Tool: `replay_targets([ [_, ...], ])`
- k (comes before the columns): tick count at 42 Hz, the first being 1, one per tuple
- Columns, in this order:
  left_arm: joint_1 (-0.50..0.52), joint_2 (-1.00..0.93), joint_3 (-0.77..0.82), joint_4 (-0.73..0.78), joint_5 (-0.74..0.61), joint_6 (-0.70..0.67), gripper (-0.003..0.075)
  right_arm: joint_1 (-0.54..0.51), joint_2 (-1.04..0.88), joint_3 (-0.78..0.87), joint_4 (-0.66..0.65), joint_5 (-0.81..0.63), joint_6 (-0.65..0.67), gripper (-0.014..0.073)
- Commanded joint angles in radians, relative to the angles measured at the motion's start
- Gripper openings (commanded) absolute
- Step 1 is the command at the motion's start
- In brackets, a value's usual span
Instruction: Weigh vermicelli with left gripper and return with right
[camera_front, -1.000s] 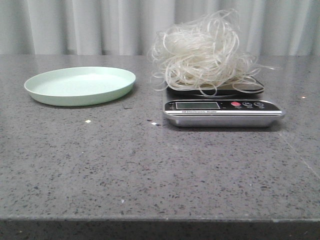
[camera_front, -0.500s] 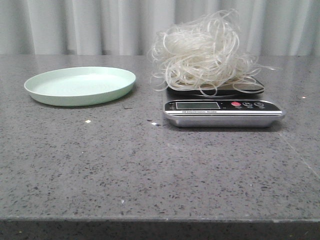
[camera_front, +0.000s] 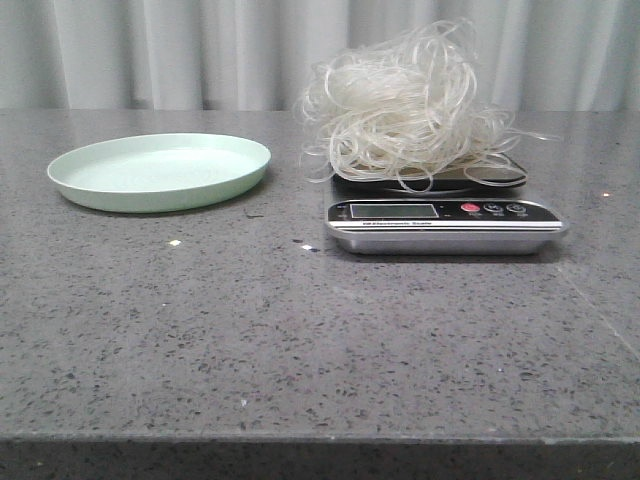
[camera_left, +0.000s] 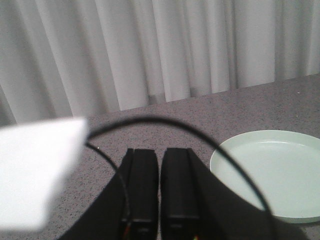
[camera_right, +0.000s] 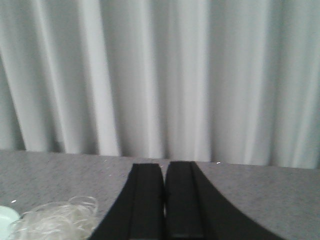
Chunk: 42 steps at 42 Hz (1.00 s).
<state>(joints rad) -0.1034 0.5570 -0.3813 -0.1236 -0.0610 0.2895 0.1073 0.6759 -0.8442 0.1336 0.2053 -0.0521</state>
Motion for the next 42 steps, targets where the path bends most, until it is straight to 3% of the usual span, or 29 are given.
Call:
replay_targets([
  [1,-0.006,0.001,-0.027,-0.002,-0.083,0.002,0.0137,0.081,0.118,-0.149,-0.004,0.047,0.002,0.0265],
  [7,-0.006,0.001,-0.027,-0.002,-0.079,0.002,0.0137,0.176,0.316,-0.298,-0.004,0.170,0.001,0.0505],
  [12,-0.006,0.001,-0.027,-0.002,-0.079,0.002,0.0137,0.218,0.460,-0.397,-0.004,0.268,-0.002,0.0608],
  [26,-0.006,0.001,-0.027,-0.002,-0.079,0.002,0.0137,0.272,0.765,-0.586,0.105,0.435,-0.129,0.0613],
  [42,-0.006,0.001,-0.027,-0.002,-0.077,0.002,0.0137,0.272,0.976,-0.601,0.157,0.511,-0.152,0.0613],
])
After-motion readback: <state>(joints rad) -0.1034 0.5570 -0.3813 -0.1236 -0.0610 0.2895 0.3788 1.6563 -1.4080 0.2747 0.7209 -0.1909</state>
